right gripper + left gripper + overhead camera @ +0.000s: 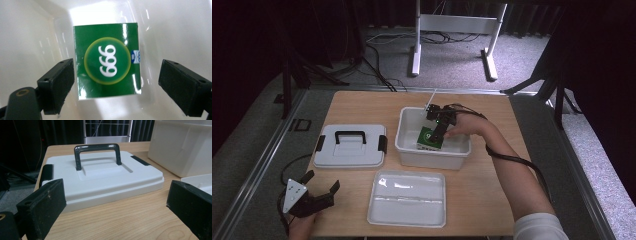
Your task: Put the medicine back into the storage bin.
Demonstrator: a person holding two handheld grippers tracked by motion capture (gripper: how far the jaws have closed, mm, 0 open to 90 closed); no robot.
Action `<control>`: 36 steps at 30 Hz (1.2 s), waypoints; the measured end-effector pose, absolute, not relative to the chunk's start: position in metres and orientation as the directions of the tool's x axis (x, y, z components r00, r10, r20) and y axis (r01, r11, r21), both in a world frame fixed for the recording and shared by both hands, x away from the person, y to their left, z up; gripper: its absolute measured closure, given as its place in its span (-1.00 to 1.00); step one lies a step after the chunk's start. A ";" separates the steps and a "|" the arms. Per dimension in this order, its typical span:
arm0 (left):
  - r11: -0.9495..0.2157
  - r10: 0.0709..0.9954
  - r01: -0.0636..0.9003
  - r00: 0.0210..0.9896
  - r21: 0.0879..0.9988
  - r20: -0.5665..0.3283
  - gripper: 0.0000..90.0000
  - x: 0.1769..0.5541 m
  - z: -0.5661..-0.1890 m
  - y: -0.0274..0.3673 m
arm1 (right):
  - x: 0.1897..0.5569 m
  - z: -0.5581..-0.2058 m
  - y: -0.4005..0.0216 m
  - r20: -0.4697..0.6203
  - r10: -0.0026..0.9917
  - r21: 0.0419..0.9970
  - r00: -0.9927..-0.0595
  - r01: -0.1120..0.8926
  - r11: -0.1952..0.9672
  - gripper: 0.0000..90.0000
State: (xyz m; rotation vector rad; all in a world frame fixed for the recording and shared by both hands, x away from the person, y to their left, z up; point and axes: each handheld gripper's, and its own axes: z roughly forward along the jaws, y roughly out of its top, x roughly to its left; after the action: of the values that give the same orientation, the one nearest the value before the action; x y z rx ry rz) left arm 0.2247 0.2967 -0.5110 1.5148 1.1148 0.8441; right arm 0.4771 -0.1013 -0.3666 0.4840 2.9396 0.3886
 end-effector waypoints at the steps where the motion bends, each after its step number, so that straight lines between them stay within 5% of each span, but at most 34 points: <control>1: -0.040 0.946 0.224 0.322 0.974 -0.035 -0.95 0.225 -0.511 0.297 | 0.475 -0.364 -0.103 -0.089 0.331 0.275 -0.939 0.296 0.915 -0.71; 19: -0.043 0.948 0.228 0.317 0.973 -0.033 -0.95 0.225 -0.511 0.296 | 0.424 -0.313 -0.120 -0.091 0.288 0.397 -0.953 0.230 0.888 -0.67; 36: -0.041 0.949 0.229 0.314 0.973 -0.034 -0.95 0.225 -0.511 0.297 | 0.359 -0.316 -0.122 -0.057 0.155 0.464 -0.986 0.111 0.879 -0.61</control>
State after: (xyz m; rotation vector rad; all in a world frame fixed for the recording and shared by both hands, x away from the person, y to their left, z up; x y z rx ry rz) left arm 0.2250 0.2965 -0.5108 1.5159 1.1257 0.8485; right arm 0.3590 -0.1219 -0.3161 0.2097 2.9555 0.7211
